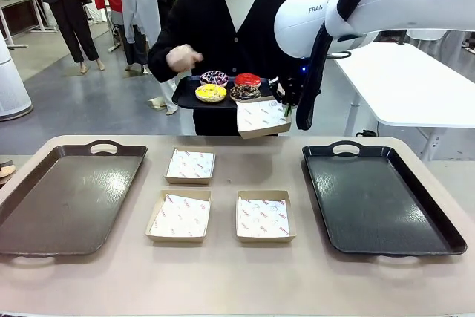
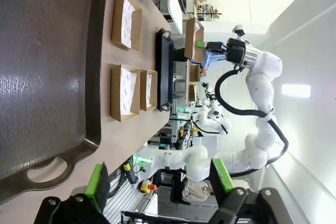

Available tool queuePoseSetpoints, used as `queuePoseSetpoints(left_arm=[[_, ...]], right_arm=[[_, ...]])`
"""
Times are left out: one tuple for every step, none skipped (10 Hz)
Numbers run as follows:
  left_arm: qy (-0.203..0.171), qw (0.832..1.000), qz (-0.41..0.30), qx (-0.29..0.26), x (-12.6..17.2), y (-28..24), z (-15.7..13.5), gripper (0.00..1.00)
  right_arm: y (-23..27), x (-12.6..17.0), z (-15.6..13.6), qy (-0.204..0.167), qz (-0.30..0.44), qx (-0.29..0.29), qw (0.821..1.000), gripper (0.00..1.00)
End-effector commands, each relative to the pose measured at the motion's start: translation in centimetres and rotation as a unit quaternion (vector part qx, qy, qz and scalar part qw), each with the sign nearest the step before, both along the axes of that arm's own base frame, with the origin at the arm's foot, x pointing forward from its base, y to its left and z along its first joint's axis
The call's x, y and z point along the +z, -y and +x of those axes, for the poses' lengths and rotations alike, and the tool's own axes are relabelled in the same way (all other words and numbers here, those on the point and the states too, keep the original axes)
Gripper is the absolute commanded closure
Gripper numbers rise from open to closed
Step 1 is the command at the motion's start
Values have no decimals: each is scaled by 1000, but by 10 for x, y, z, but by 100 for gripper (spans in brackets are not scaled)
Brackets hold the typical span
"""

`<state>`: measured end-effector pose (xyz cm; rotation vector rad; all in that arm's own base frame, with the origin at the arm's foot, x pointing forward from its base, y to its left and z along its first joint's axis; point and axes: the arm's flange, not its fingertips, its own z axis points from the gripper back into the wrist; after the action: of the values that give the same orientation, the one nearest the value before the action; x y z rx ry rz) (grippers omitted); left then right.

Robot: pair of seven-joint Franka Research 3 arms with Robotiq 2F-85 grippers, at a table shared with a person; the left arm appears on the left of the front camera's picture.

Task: Individually package the donuts and arrange them on the tray.
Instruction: Pick up one Paper togo box.

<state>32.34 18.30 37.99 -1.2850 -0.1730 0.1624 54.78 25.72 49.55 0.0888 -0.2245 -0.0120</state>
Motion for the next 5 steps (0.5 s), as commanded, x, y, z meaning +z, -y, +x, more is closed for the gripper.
queuePoseSetpoints(left_arm=[[1, 1000, -4, -1, 2, -1, -1, 0], [1, 1000, -4, -1, 2, -1, -1, 0], [1, 1000, -4, -1, 2, -1, -1, 0], [1, 1000, -4, -1, 2, -1, -1, 0], [1, 1000, -4, -1, 2, -1, -1, 0]], right_arm=[[-4, 2, -2, 16, 8, 3, 1000, 100], [-4, 2, -2, 16, 8, 3, 1000, 100], [-4, 2, -2, 16, 8, 3, 1000, 100], [-4, 2, -2, 16, 8, 3, 1000, 100], [-4, 2, -2, 16, 8, 3, 1000, 100]])
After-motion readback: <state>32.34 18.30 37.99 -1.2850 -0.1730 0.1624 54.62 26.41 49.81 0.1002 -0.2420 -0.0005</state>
